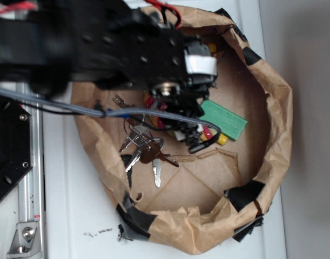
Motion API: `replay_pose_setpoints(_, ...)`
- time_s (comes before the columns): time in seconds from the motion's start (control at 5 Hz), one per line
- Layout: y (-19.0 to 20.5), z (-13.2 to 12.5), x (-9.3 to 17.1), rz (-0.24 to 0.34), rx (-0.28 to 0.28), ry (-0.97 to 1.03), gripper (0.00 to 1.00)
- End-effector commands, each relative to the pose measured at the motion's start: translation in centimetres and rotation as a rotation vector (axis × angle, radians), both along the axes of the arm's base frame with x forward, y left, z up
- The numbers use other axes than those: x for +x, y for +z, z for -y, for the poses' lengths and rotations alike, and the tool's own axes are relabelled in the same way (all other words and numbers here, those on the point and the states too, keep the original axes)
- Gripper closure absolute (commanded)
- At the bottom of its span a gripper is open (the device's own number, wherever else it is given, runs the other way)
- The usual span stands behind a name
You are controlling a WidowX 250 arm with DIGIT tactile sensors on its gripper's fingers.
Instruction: Grab the shell.
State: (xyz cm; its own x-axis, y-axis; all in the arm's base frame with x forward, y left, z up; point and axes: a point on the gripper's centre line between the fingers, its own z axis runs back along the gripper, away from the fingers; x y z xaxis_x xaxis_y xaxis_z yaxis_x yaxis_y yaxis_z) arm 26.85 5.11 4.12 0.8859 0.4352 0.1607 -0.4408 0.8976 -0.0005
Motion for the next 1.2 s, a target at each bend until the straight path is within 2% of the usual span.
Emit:
replay_pose_setpoints(0.0,-1.9,0.5,0.3,-0.025,0.019,0.053,0.0)
replay_pose_setpoints(0.4,-2.5,1.3,-1.3,-0.044,0.027,-0.046,0.0)
replay_pose_setpoints(0.6,-3.8,1.5,-2.3,-0.069,-0.03,-0.15,0.0)
replay_pose_setpoints(0.8,-4.6,1.5,-2.4,-0.074,-0.033,-0.167,1.0)
replay_pose_setpoints(1.0,-4.9,1.6,-2.2,-0.078,-0.046,-0.209,1.0)
